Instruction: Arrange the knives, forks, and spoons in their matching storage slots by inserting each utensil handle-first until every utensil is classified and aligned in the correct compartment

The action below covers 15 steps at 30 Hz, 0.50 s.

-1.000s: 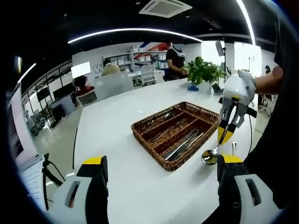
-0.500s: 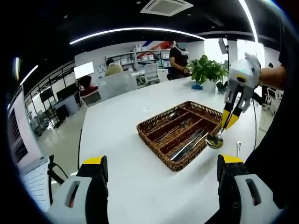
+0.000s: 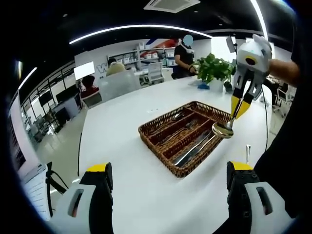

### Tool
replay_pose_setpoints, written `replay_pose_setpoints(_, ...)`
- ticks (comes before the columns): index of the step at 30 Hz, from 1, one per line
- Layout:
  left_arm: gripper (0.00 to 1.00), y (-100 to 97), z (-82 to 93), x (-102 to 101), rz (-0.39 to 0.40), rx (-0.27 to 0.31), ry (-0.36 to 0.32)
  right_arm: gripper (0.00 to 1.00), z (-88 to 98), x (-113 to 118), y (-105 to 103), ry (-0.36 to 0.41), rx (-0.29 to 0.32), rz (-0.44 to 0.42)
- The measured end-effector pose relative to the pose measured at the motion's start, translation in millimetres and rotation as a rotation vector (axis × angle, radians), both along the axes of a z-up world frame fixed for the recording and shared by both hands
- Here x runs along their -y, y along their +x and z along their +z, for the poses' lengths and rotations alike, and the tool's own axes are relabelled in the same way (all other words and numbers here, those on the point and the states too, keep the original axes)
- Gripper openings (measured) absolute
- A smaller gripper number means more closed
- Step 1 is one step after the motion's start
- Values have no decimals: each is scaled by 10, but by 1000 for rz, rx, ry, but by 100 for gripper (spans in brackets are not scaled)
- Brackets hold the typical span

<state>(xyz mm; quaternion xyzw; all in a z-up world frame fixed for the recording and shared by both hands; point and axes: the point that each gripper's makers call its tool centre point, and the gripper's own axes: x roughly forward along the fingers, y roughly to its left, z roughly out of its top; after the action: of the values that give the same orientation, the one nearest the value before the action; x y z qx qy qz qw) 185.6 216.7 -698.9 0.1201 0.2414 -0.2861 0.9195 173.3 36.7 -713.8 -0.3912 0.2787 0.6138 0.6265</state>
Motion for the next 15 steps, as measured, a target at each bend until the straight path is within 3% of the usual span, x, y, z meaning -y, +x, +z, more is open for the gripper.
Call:
replay_pose_setpoints(5, 99, 10, 27, -3, -9, 1, 16, 0, 50, 11, -22, 10, -11, 3)
replay_pose_setpoints(15, 99, 13, 85, -29, -10, 18, 22, 0, 71, 46, 15, -5, 22, 12)
